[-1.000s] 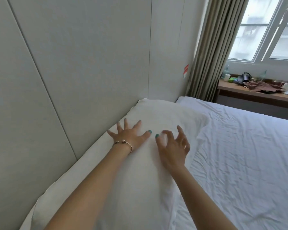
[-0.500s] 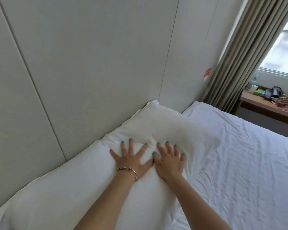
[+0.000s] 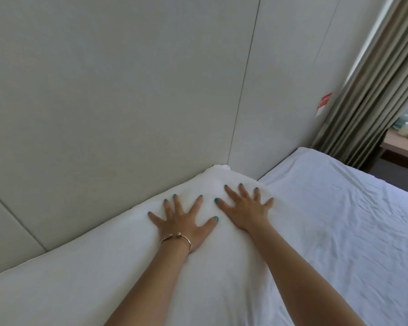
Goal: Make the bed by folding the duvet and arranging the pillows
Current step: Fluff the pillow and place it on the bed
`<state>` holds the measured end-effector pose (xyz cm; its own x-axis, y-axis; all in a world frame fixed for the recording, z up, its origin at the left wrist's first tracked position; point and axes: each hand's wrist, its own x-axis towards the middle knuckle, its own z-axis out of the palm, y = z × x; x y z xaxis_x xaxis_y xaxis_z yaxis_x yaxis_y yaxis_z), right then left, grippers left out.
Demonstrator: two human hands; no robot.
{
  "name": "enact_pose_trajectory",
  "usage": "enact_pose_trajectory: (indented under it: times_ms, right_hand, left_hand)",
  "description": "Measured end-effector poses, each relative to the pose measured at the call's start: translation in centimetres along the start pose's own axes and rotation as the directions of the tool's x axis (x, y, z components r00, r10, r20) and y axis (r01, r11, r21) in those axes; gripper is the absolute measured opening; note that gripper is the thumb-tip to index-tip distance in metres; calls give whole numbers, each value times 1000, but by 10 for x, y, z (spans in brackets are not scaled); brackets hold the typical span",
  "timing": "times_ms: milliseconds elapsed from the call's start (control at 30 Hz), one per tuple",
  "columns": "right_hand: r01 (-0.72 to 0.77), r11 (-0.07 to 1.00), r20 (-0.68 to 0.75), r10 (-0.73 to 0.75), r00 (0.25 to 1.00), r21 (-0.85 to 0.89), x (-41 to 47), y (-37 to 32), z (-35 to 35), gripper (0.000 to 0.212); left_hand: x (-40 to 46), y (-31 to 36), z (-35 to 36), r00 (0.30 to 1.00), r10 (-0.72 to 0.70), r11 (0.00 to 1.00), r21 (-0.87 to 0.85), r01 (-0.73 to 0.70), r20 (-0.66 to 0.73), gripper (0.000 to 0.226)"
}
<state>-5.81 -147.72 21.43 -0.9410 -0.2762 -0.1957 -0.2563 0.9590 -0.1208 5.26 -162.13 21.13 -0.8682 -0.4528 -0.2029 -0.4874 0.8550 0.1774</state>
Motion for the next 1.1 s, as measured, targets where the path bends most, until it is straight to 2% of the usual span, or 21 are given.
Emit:
enact_pose_trajectory:
  times_ms: [233, 367, 567, 733, 833, 933, 1100]
  right_hand:
    - [6, 1000, -12, -6, 1000, 10, 1, 11, 27, 79]
    - [0, 1000, -7, 0, 1000, 17, 4, 20, 34, 78]
    - [-15, 999, 3, 15, 1000, 29, -5, 16, 16, 75]
    - [-59, 998, -71, 59, 996, 5, -43, -13, -13, 61]
    - [60, 997, -196, -49, 979, 48, -101, -44, -11, 53]
    - [202, 976, -187, -183, 965, 84, -174, -65, 17, 53]
    - [178, 966, -214, -137, 967, 186, -265, -61, 60, 51]
  left_hand:
    - [-1, 8, 24, 1000, -14, 999, 38, 14, -21, 77]
    - [-4, 15, 21, 1000, -10, 998, 58, 8, 27, 78]
    - [-33, 0, -11, 987, 103, 989, 95, -115, 120, 68]
    - [-105, -35, -15, 996, 86, 993, 79, -83, -37, 65]
    - [-124, -47, -25, 994, 68, 998, 15, -67, -85, 62]
    - [-148, -67, -26, 989, 88, 996, -2, -89, -118, 61]
    - [-222, -113, 6, 957, 172, 984, -8, -179, -235, 61]
